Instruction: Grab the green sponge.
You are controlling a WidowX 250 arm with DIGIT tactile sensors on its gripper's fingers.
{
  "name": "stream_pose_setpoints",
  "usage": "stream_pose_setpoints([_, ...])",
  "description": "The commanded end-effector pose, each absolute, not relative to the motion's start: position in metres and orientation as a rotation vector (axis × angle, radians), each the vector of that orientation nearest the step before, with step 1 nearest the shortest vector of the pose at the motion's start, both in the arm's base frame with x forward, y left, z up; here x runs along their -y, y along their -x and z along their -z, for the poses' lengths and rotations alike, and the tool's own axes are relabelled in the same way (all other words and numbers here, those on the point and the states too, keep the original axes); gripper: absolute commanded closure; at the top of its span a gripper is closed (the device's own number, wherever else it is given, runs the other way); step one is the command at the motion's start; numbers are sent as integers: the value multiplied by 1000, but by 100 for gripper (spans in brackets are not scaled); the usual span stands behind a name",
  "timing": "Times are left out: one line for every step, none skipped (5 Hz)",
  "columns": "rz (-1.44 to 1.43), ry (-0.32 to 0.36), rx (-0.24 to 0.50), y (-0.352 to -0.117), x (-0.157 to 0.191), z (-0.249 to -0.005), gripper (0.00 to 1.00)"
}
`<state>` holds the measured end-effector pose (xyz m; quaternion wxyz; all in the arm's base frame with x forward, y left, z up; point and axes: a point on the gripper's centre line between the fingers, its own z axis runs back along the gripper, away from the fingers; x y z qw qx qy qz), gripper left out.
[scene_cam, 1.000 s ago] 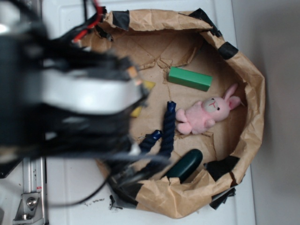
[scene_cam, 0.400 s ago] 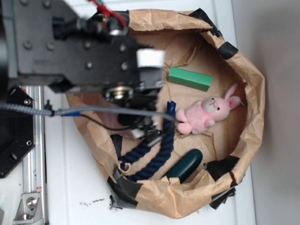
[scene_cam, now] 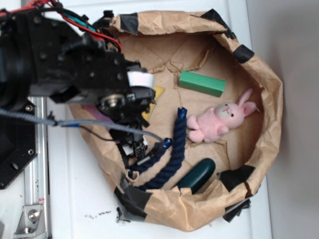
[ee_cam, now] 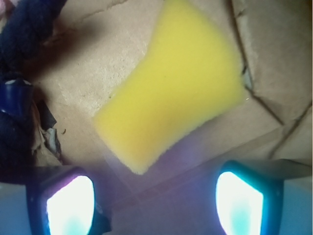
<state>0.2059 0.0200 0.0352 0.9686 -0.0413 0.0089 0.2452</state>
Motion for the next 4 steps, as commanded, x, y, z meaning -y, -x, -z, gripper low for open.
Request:
stream_pose_setpoints([-556,84,13,-216,-32,-41,0])
stream_pose_setpoints([-608,126,31,-222,-35,-44,0])
stream_pose_setpoints([-747,253,41,-234,-47,-46,0])
stream_pose_setpoints([-780,272,33,-246,-48,-43,0])
